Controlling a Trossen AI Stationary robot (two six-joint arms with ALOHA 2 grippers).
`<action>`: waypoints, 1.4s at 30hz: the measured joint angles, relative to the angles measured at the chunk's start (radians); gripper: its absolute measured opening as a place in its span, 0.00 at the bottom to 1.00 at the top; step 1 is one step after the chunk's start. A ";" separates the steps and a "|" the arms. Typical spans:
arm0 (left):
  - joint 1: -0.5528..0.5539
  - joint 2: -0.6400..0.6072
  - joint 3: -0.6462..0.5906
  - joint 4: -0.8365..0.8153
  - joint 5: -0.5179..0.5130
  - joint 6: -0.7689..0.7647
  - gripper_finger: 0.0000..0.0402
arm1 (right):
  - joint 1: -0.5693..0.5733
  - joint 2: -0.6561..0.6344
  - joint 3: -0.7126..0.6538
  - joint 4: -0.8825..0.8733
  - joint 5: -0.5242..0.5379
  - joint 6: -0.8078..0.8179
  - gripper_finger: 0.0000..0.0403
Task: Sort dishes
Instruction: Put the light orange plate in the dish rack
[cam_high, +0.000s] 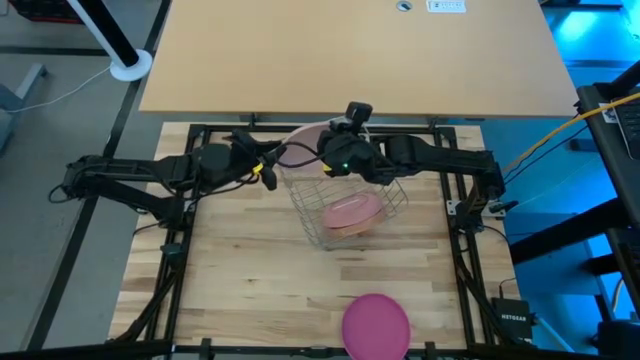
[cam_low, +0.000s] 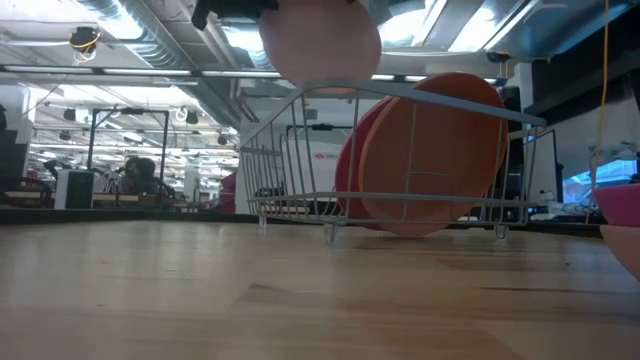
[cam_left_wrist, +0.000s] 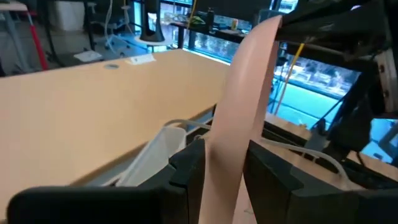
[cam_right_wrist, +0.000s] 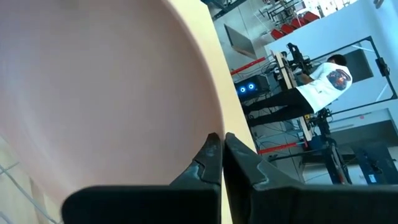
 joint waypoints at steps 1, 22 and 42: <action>0.004 0.000 0.000 0.005 0.000 0.024 0.24 | 0.000 0.000 0.000 0.000 0.000 0.000 0.01; 0.024 0.045 0.000 -0.005 -0.070 0.090 0.02 | 0.001 -0.002 0.002 0.006 -0.072 0.004 0.02; 0.032 0.048 0.000 -0.012 -0.135 0.123 0.00 | 0.007 -0.002 0.005 0.013 -0.096 0.167 0.36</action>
